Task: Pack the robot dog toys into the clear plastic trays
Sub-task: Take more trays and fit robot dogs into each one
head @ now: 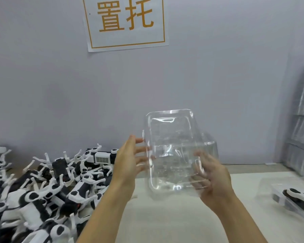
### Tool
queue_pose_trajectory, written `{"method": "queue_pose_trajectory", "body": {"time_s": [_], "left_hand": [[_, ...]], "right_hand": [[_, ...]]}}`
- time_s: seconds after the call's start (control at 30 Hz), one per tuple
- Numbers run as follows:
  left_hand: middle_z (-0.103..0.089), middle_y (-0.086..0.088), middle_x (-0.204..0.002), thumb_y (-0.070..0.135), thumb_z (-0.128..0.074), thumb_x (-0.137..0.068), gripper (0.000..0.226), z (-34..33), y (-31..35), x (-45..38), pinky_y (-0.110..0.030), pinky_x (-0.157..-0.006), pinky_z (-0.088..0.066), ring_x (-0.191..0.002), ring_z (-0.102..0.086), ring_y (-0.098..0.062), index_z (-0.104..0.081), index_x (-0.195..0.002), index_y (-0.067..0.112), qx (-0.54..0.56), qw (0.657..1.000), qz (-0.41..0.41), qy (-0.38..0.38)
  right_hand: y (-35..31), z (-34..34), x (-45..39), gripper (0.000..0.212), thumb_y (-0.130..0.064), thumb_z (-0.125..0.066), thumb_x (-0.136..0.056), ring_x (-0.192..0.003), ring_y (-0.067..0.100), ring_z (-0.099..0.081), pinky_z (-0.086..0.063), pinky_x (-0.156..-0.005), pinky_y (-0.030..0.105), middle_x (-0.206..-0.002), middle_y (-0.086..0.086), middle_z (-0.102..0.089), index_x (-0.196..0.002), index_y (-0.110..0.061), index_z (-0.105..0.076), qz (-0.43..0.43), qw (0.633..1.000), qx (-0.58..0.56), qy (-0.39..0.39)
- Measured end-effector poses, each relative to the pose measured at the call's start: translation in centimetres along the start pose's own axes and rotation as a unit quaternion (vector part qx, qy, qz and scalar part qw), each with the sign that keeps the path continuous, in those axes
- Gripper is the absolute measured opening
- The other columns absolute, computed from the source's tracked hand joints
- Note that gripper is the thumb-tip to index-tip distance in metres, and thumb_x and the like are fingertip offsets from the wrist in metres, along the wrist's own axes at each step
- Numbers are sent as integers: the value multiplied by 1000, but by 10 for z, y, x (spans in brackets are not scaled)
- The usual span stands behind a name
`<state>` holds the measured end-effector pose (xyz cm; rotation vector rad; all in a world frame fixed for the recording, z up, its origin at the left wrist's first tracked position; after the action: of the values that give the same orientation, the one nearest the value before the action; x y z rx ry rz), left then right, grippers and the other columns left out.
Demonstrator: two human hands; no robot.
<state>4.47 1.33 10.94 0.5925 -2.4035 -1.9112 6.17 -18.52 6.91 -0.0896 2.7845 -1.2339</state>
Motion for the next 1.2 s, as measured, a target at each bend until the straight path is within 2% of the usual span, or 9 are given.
{"method": "queue_pose_trajectory", "body": {"time_s": [0.13, 0.3, 0.43, 0.57, 0.67, 0.8, 0.9, 1.07, 1.2], "left_hand": [[-67, -1, -113, 58, -65, -77, 46, 16, 20, 15, -41, -63, -60, -92, -72, -33, -53, -117, 39, -2, 999, 7, -40], [-62, 2, -110, 38, -62, -92, 28, 22, 25, 16, -44, -77, -61, -98, -66, -25, -51, -117, 45, -99, 995, -3, -23], [-54, -4, -94, 35, -62, -92, 35, 30, 27, 12, -39, -55, -60, -79, -57, -22, -41, -120, 32, -78, 996, 18, 35], [-50, -5, -91, 35, -62, -93, 41, 30, 29, 11, -31, -48, -55, -74, -52, -21, -32, -121, 37, -91, 994, 5, 52], [-50, -2, -90, 37, -61, -93, 40, 26, 29, 13, -35, -56, -60, -73, -52, -19, -32, -120, 45, -112, 993, 0, 32], [-53, -2, -111, 62, -50, -92, 30, 32, 29, 11, -49, -78, -60, -94, -60, -22, -46, -112, 40, -115, 992, 46, 11], [-61, -5, -102, 49, -39, -101, 27, 54, 28, 3, -39, -75, -56, -88, -61, -18, -54, -108, 27, -149, 986, 35, 66], [-61, 5, -91, 25, -45, -99, 17, 83, 13, -8, -29, -67, -42, -79, -55, -12, -61, -95, 20, -441, 892, -37, 91], [-64, -1, -111, 19, -46, -97, 21, 86, -19, -11, -34, -86, -50, -99, -59, -23, -63, -109, 18, -611, 790, -4, 47]], "right_hand": [[9, -7, 0, 29, 4, -32, -97, -31, 8, -24, -21, -36, 15, -45, -2, -30, -96, -7, -59, -27, 989, 133, -63], [13, -11, 2, 29, -11, -47, -101, -44, 17, -42, -40, -48, 27, -52, 3, -46, -93, -12, -74, -7, 938, 332, -105], [-1, -20, 6, 27, -45, -54, -96, -81, 17, -71, -50, -77, 35, -90, -2, -76, -96, -33, -78, 32, 919, 382, -91], [-12, -29, 12, 49, -78, -54, -74, -110, -4, -63, -48, -93, 36, -120, -25, -67, -115, -54, -66, 21, 901, 400, -168], [-10, -31, 15, 63, -70, -68, -71, -117, -12, -55, -48, -101, 35, -128, -34, -58, -130, -51, -57, 34, 866, 469, -168], [-15, -31, 15, 35, -26, -64, -94, -113, 3, -62, -48, -87, 24, -118, -22, -66, -122, -46, -61, 84, 856, 497, -114], [-22, -19, 15, 32, -24, -66, -92, -105, -1, -66, -50, -87, 25, -113, -22, -69, -115, -46, -64, 49, 835, 534, -127], [-22, 3, 15, 30, -21, -78, -82, -100, -6, -66, -54, -94, 29, -110, -19, -71, -104, -39, -68, -39, 772, 622, -127], [-9, 15, 5, 37, -14, -72, -88, -107, 5, -61, -49, -92, 22, -120, -13, -62, -113, -41, -67, -64, 688, 714, -113]]}}
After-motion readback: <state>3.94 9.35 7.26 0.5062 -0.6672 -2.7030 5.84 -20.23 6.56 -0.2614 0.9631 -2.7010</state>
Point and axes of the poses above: each hand's wrist, its own x-axis away from the middle knuckle, its own z-axis out of the back of the hand, y = z × x, the point moved 4 cm from there along -x, towards the middle knuckle
